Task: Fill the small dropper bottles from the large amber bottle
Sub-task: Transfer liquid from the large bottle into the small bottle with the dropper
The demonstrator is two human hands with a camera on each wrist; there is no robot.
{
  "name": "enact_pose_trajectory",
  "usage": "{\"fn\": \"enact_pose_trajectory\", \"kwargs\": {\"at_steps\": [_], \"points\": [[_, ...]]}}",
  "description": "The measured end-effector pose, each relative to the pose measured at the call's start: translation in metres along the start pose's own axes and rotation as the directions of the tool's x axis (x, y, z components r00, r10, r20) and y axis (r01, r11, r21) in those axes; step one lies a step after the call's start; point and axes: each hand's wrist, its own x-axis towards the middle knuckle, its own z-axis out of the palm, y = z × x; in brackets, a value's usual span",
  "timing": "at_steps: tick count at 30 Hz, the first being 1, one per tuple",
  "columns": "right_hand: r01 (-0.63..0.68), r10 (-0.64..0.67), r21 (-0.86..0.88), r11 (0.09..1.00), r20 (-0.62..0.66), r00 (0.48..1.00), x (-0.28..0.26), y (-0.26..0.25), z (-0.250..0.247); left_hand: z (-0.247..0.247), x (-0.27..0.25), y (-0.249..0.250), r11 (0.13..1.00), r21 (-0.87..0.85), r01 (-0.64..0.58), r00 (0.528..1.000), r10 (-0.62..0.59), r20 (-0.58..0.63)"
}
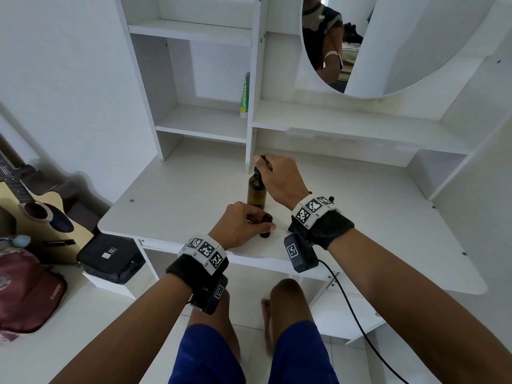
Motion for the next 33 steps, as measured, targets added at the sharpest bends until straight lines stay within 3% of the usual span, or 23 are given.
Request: {"fn": "enact_pose_trajectory", "kwargs": {"at_steps": [24, 33], "points": [[0.028, -0.027, -0.042, 0.999, 0.019, 0.999, -0.0003, -0.0015, -0.0024, 0.0001, 0.0011, 0.0002, 1.0, 0.007, -0.015, 1.0, 0.015, -0.002], [-0.018, 0.02, -0.073, 0.997, 0.022, 1.0, -0.0025, -0.0021, 0.0017, -0.0002, 0.0, 0.0005, 1.0, -0.003, -0.018, 1.0, 0.018, -0.001]]}}
